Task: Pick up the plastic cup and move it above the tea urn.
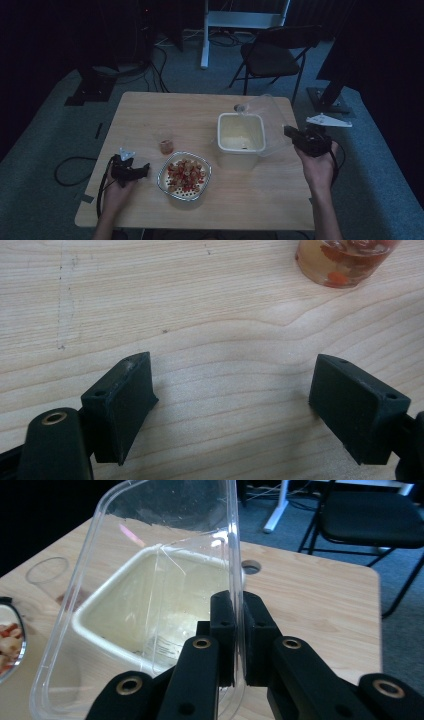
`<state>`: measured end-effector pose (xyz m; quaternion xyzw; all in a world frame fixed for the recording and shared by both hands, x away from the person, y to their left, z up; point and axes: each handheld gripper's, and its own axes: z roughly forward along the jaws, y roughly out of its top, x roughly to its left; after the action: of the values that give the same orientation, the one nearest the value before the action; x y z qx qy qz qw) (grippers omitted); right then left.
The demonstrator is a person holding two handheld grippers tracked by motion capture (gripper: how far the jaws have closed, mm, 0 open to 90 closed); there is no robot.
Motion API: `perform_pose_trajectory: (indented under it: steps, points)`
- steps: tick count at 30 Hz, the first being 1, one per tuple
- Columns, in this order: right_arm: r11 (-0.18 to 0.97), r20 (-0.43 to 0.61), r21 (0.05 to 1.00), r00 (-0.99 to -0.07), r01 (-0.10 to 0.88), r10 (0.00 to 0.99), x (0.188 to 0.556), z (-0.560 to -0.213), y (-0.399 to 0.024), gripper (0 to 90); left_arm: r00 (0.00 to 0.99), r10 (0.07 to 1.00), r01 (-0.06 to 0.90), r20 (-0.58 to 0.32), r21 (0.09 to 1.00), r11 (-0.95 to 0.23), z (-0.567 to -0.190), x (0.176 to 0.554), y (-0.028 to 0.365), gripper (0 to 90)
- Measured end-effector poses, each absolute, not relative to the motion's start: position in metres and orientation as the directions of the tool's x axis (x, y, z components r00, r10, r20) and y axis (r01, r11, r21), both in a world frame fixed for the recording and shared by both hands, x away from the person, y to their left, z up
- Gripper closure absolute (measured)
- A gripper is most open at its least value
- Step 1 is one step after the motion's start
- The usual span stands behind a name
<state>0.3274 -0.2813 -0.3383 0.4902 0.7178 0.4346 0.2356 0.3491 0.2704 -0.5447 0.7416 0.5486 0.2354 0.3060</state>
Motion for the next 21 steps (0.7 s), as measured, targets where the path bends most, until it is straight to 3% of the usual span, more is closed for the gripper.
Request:
perform_pose_trajectory:
  steps: [4,5,6,7,8,12,21]
  points:
    - [0.150,0.106,0.846,-0.438,0.512,0.893,0.332,-0.341,-0.272,85.4,0.288,0.958,0.670,0.014,0.711,-0.212,-0.545,0.349,0.270,18.7]
    - [0.149,0.139,0.839,-0.469,0.524,0.872,0.337,-0.343,-0.269,68.5,0.287,0.958,0.670,0.013,0.711,-0.211,-0.545,0.349,0.270,18.7]
    - [0.149,0.139,0.839,-0.469,0.524,0.872,0.337,-0.343,-0.269,68.5,0.288,0.958,0.670,0.013,0.711,-0.211,-0.545,0.349,0.270,18.7]
    - [0.104,0.183,0.856,-0.484,0.506,0.856,0.338,-0.342,-0.267,54.8,0.288,0.958,0.670,0.014,0.711,-0.212,-0.545,0.349,0.270,18.7]
    - [0.084,0.195,0.869,-0.494,0.487,0.848,0.336,-0.339,-0.268,52.1,0.288,0.958,0.670,0.014,0.711,-0.211,-0.545,0.349,0.270,18.7]
    - [0.054,0.185,0.902,-0.497,0.428,0.848,0.330,-0.329,-0.273,49.1,0.286,0.958,0.669,0.012,0.714,-0.208,-0.545,0.349,0.270,18.7]
    - [0.118,0.119,0.890,-0.474,0.441,0.872,0.331,-0.339,-0.272,47.6,0.286,0.958,0.671,0.014,0.711,-0.210,-0.545,0.349,0.270,18.7]
